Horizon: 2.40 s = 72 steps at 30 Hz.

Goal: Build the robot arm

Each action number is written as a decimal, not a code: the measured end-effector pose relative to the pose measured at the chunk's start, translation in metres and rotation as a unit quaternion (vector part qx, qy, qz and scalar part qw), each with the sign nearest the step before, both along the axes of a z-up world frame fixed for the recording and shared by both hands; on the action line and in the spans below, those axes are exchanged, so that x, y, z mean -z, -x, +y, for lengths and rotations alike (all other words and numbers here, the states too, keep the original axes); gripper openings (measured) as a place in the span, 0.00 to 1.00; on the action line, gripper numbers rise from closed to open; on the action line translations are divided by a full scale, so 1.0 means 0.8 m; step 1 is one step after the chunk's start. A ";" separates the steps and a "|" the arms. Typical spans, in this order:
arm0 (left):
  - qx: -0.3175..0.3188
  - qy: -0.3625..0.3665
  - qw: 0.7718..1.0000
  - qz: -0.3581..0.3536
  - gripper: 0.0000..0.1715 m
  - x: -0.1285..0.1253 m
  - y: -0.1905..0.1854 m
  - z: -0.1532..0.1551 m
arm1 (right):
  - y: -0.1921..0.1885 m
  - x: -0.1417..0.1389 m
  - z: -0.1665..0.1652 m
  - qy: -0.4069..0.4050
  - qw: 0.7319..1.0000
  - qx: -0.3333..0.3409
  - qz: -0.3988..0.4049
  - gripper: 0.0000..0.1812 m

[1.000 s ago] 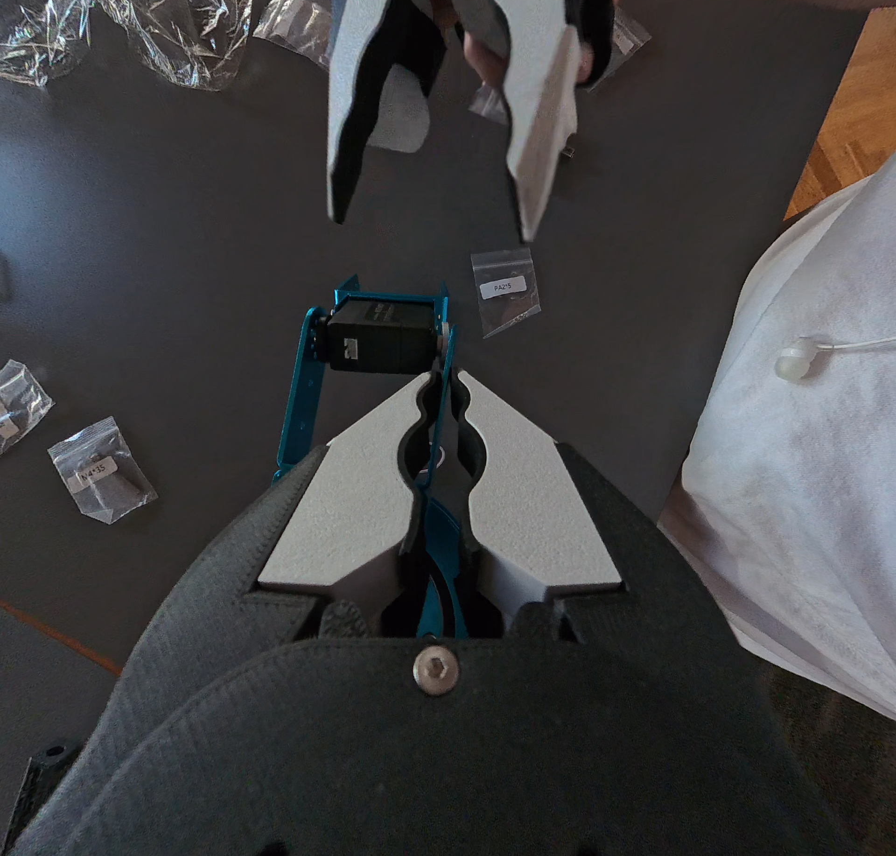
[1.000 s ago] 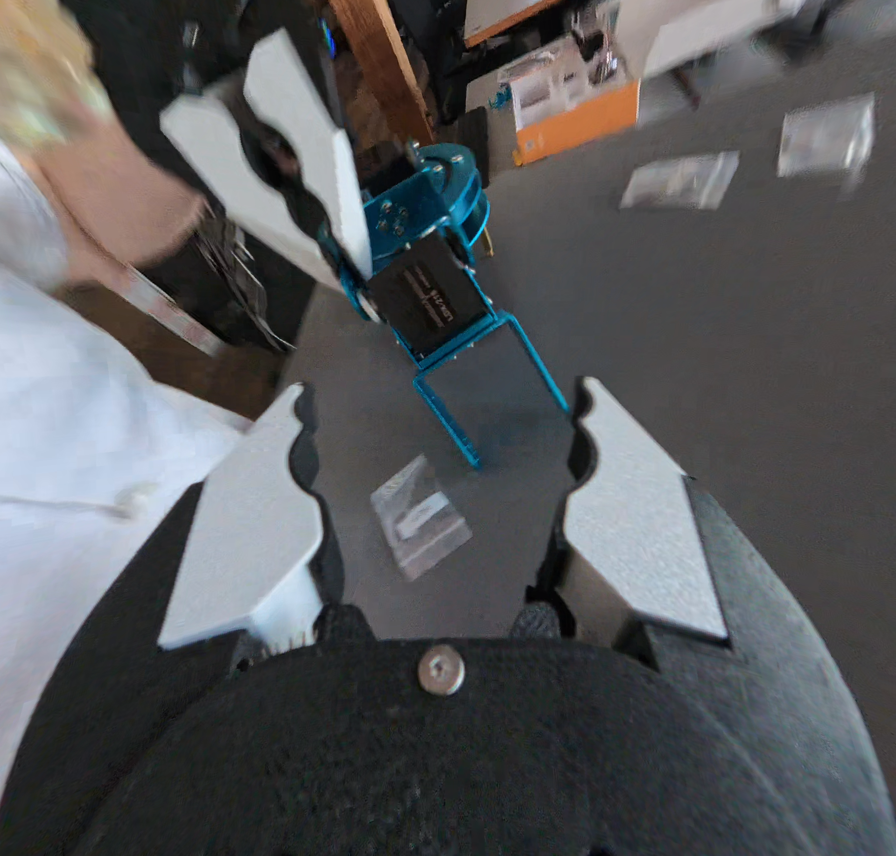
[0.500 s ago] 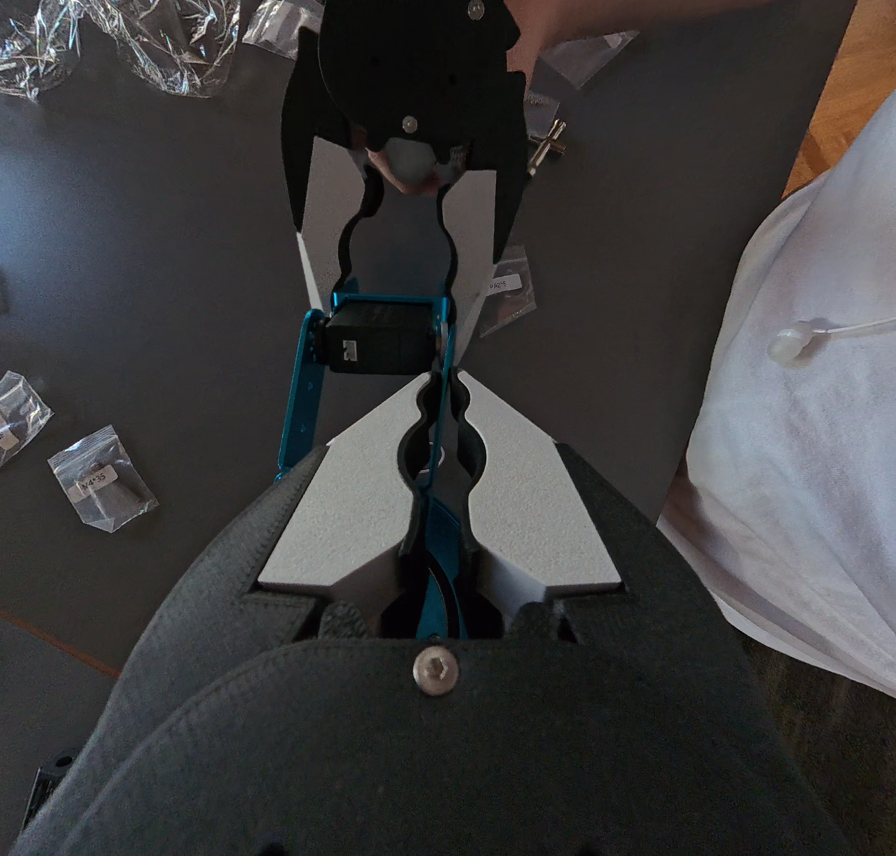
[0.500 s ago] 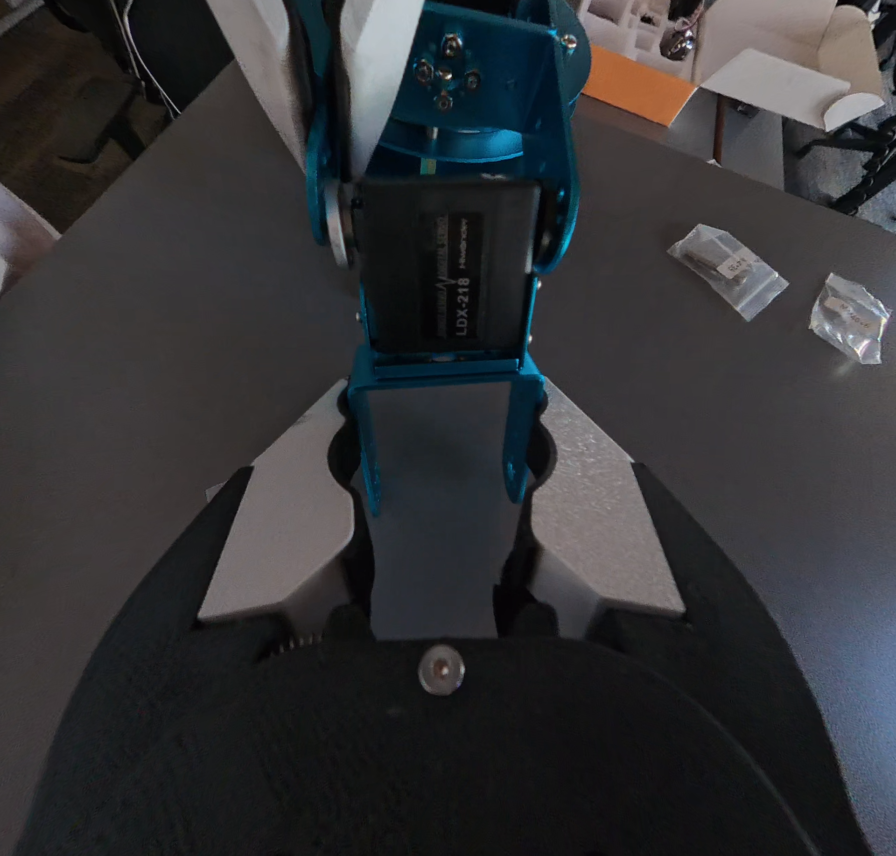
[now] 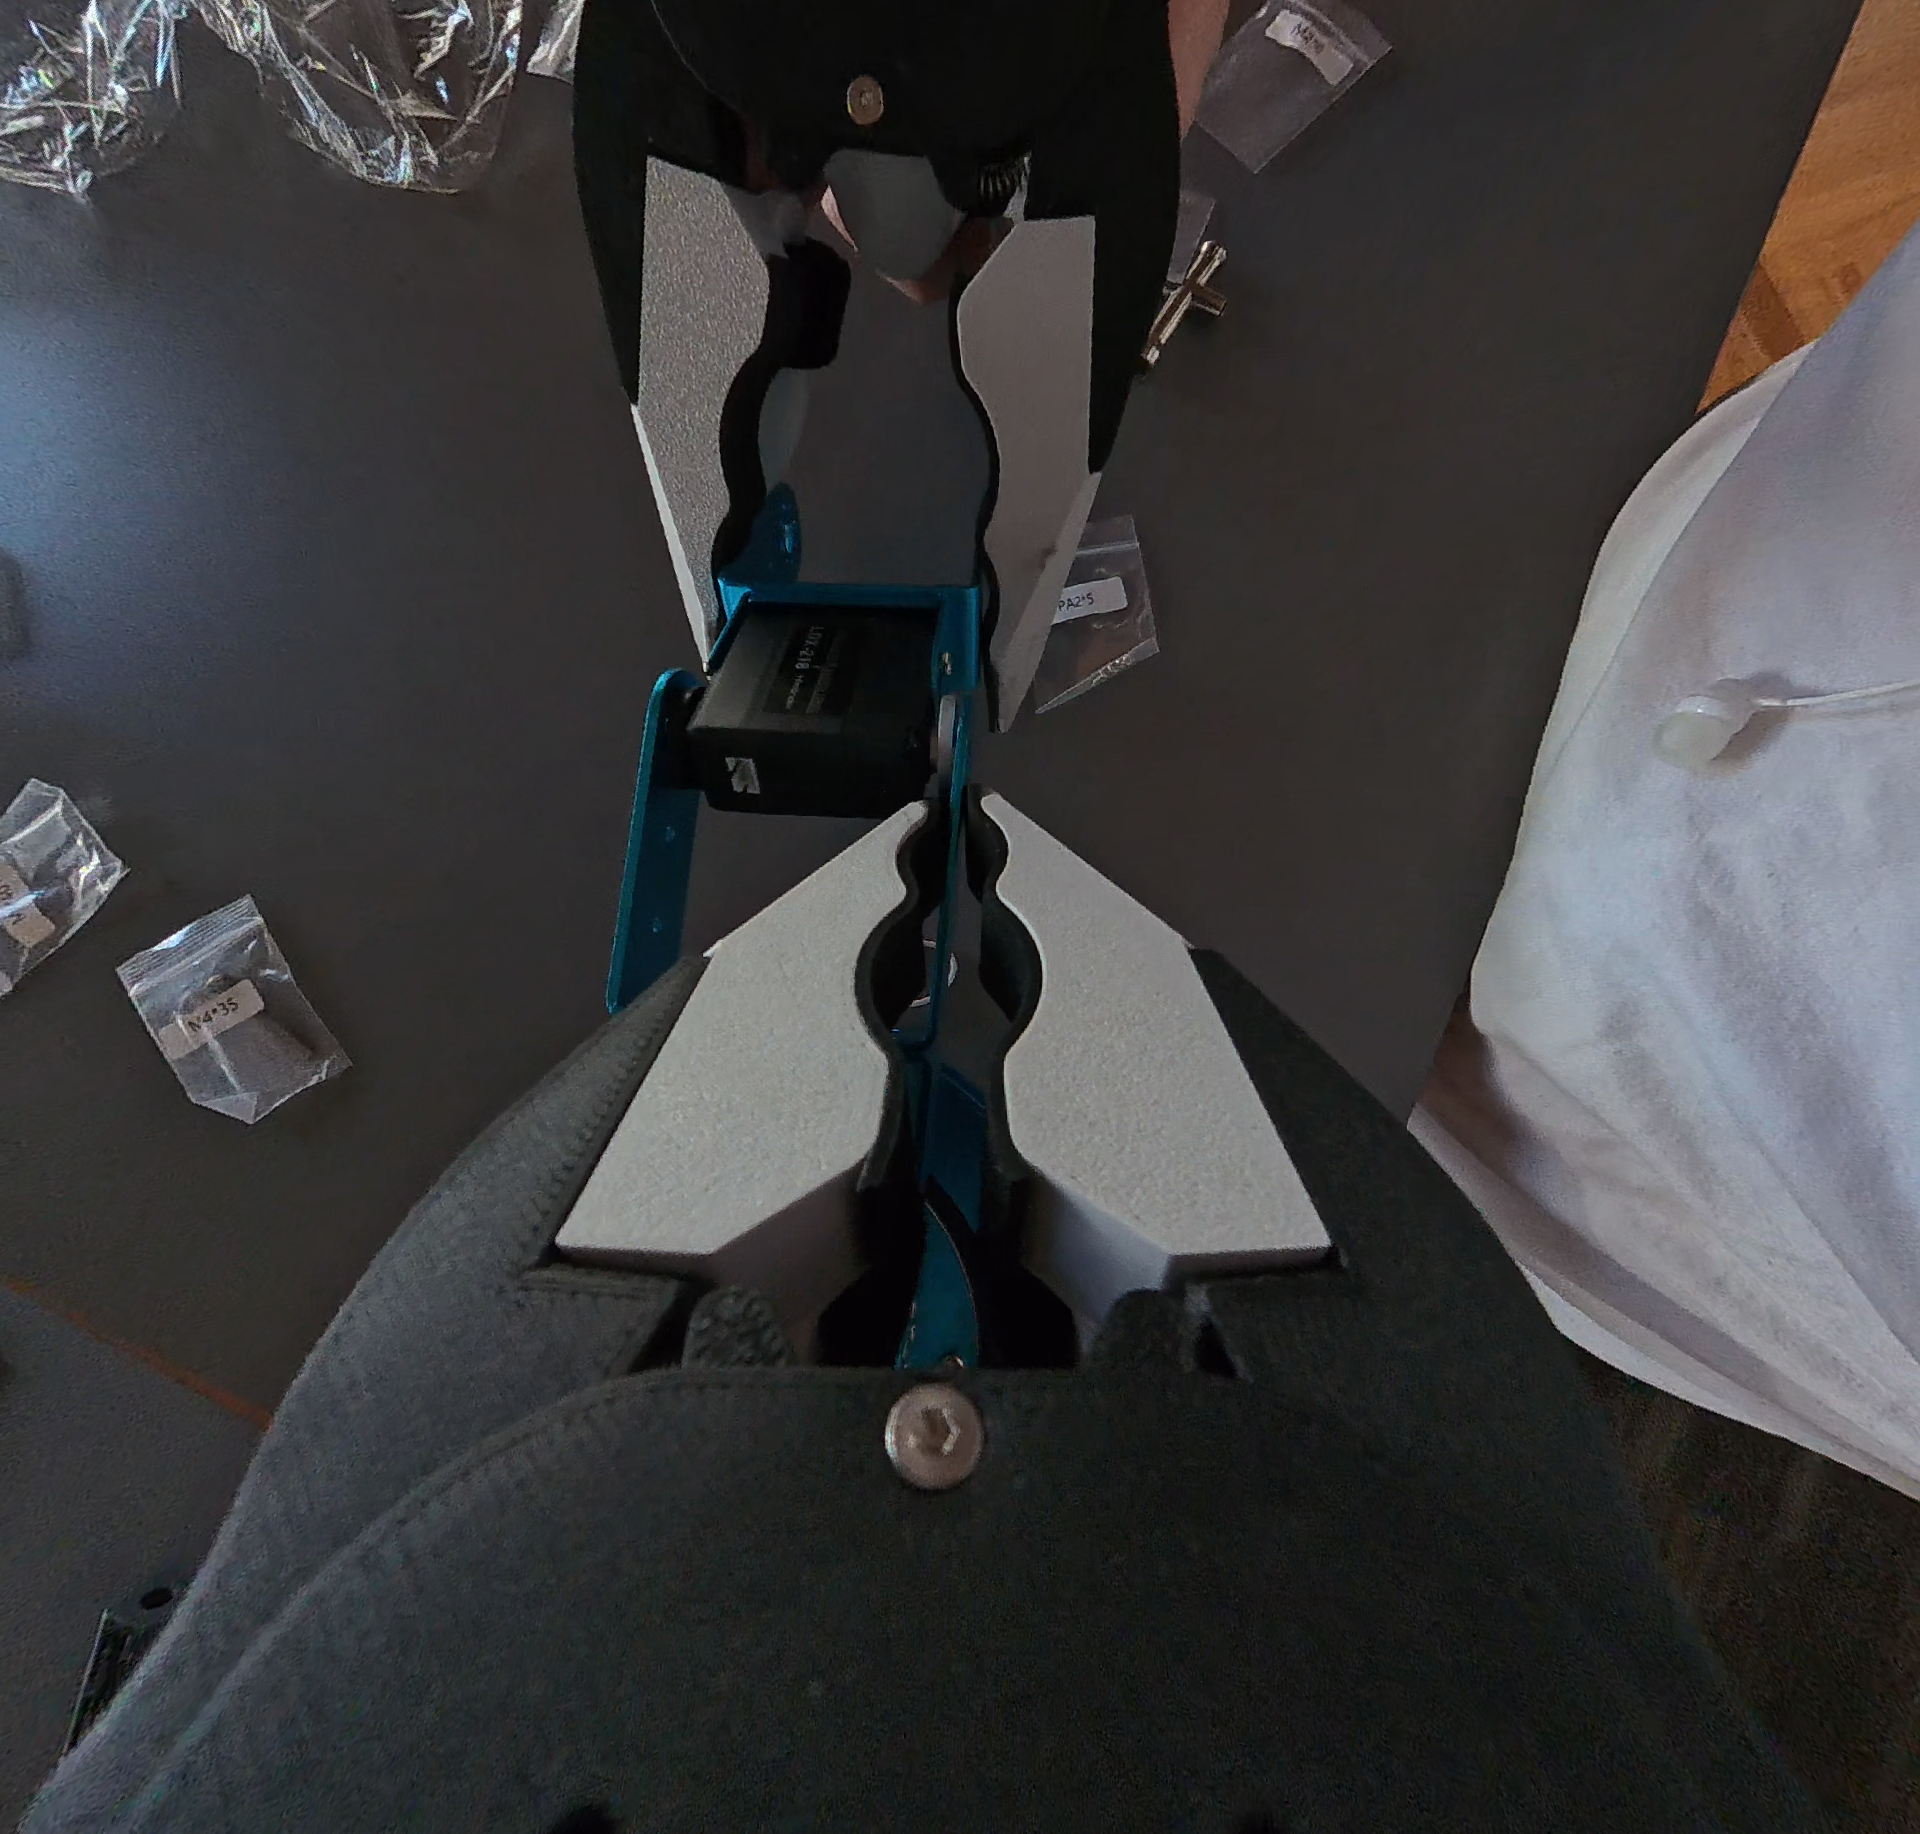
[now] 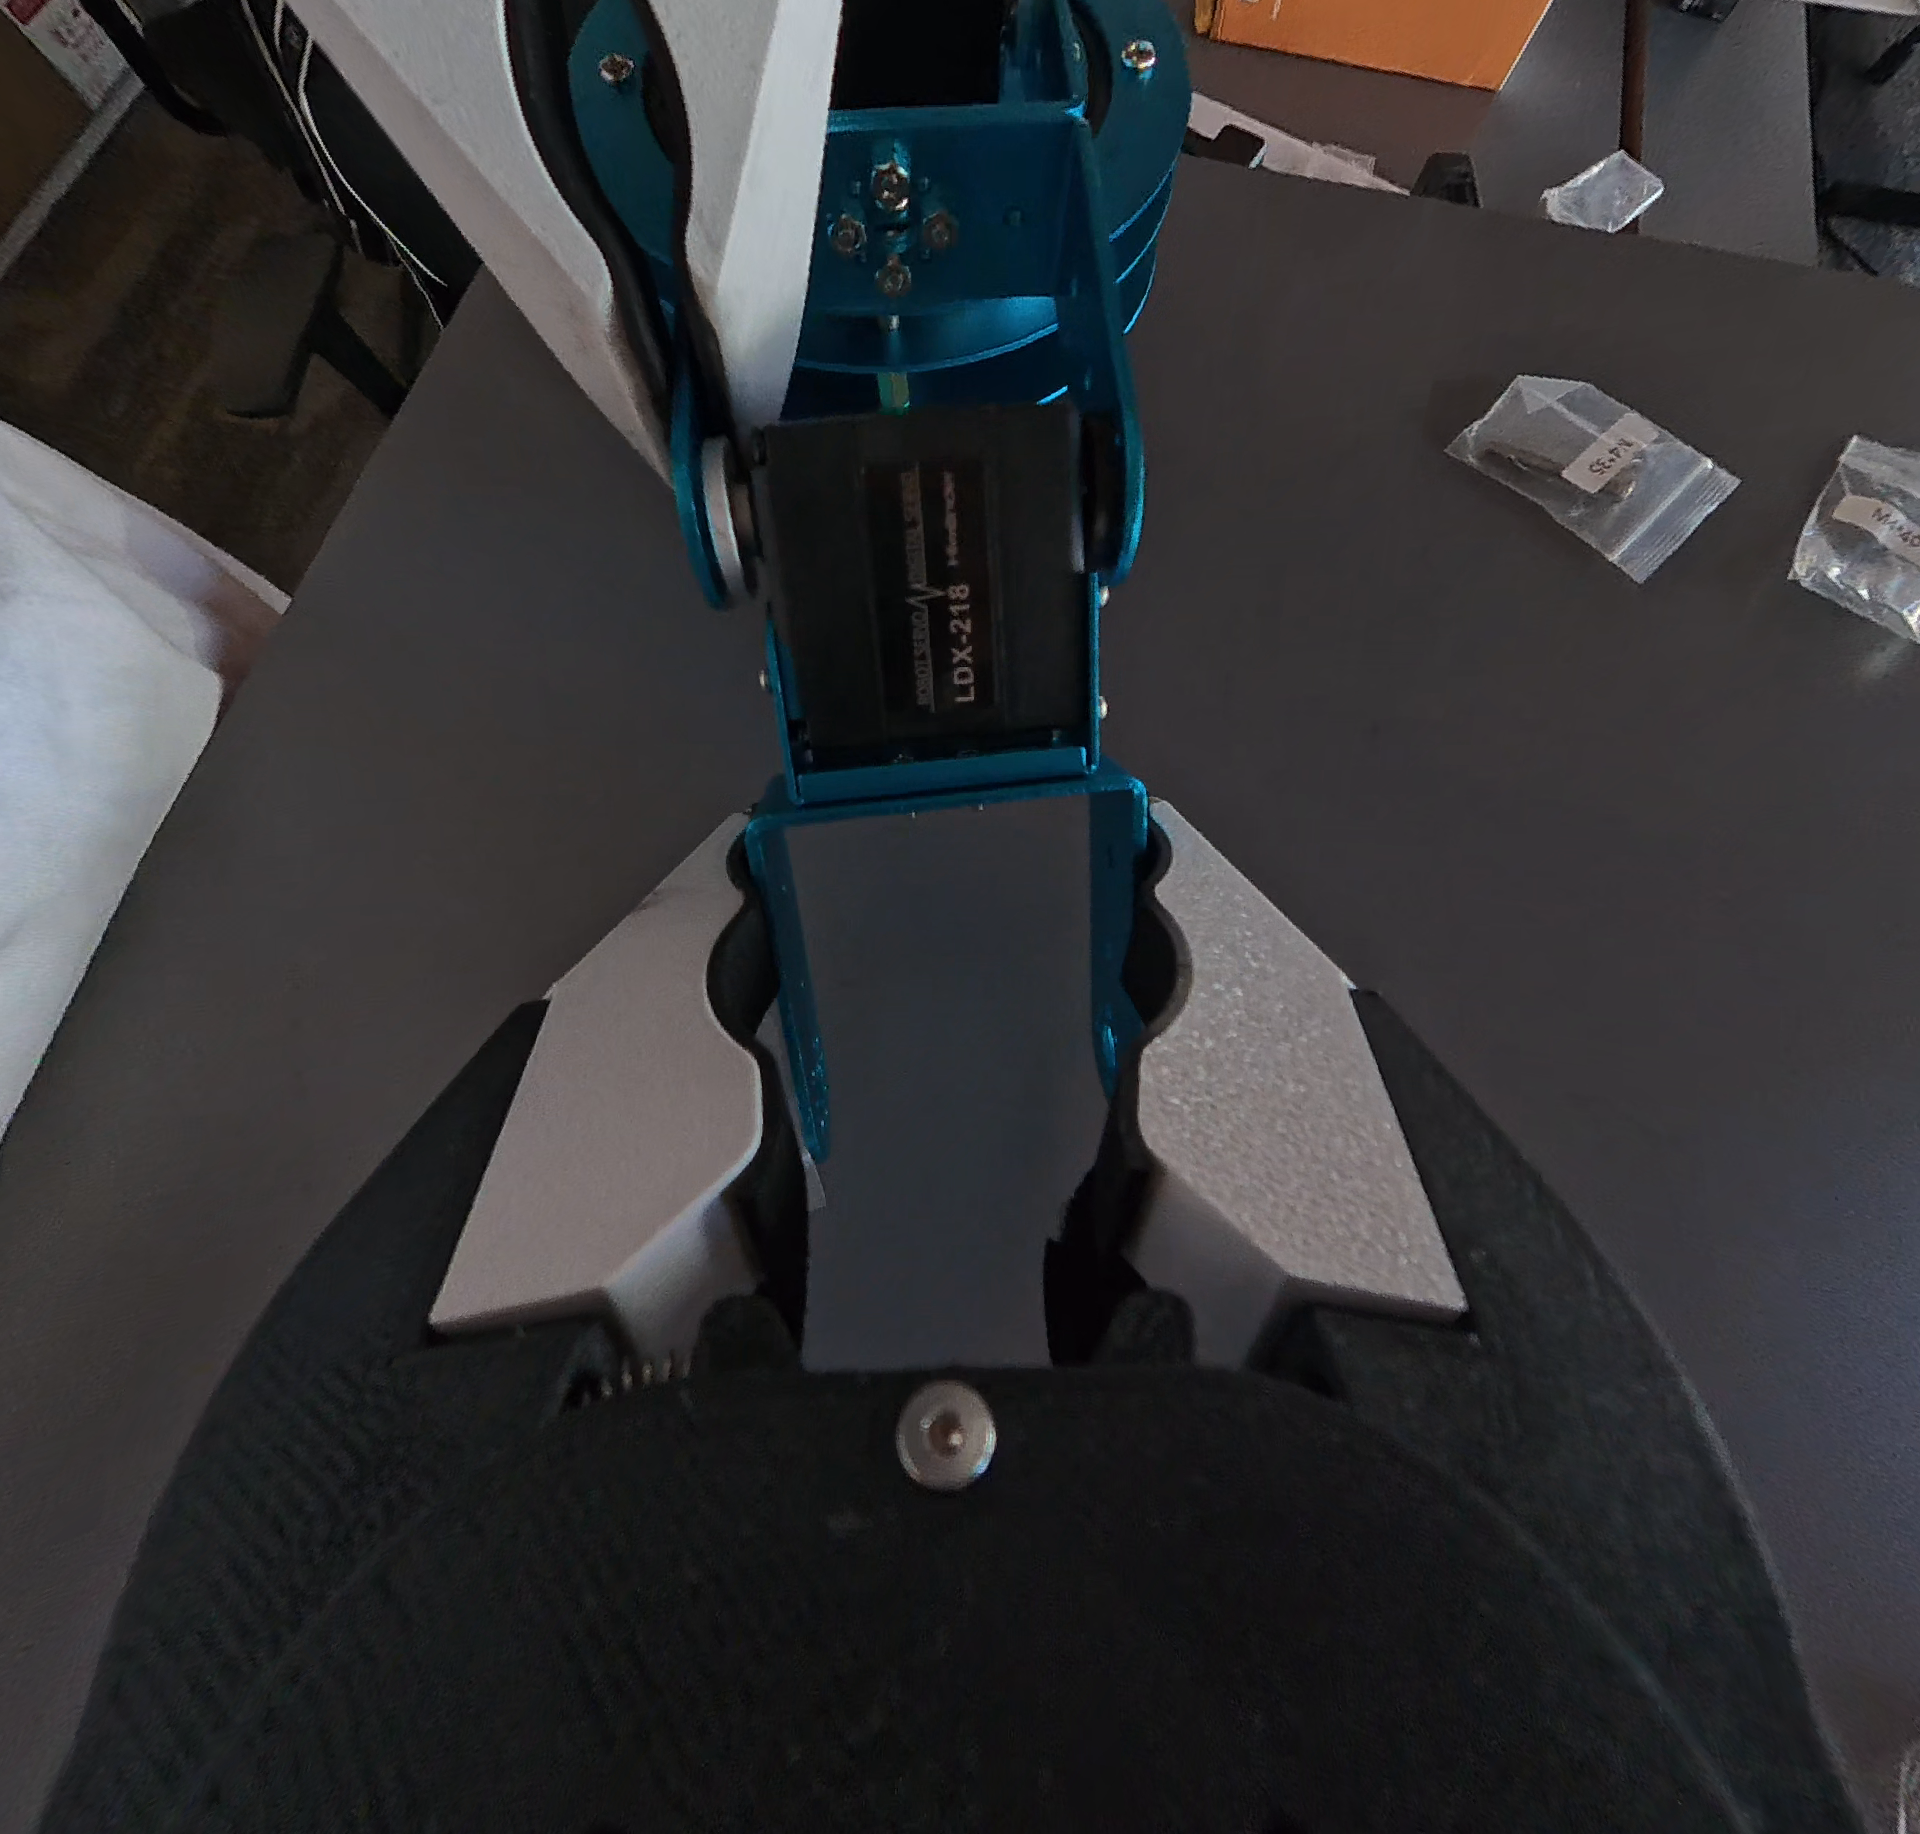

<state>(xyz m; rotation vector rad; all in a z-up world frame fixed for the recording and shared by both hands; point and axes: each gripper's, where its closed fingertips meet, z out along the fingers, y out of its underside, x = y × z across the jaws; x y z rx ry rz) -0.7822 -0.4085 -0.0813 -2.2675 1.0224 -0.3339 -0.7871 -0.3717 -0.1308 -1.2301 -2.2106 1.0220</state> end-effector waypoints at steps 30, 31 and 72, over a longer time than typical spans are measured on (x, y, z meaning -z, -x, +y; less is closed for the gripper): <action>-0.020 -0.068 0.989 0.127 0.18 -0.026 0.020 -0.005 | -0.004 0.000 -0.009 -0.024 0.999 0.009 -0.021 0.37; -0.016 -0.069 0.990 0.120 0.18 -0.030 0.018 -0.007 | -0.004 0.000 -0.009 -0.024 0.999 0.009 -0.021 0.37; -0.005 -0.006 0.999 0.046 0.08 0.003 0.014 -0.018 | -0.018 0.000 -0.009 -0.087 0.992 -0.020 -0.092 0.37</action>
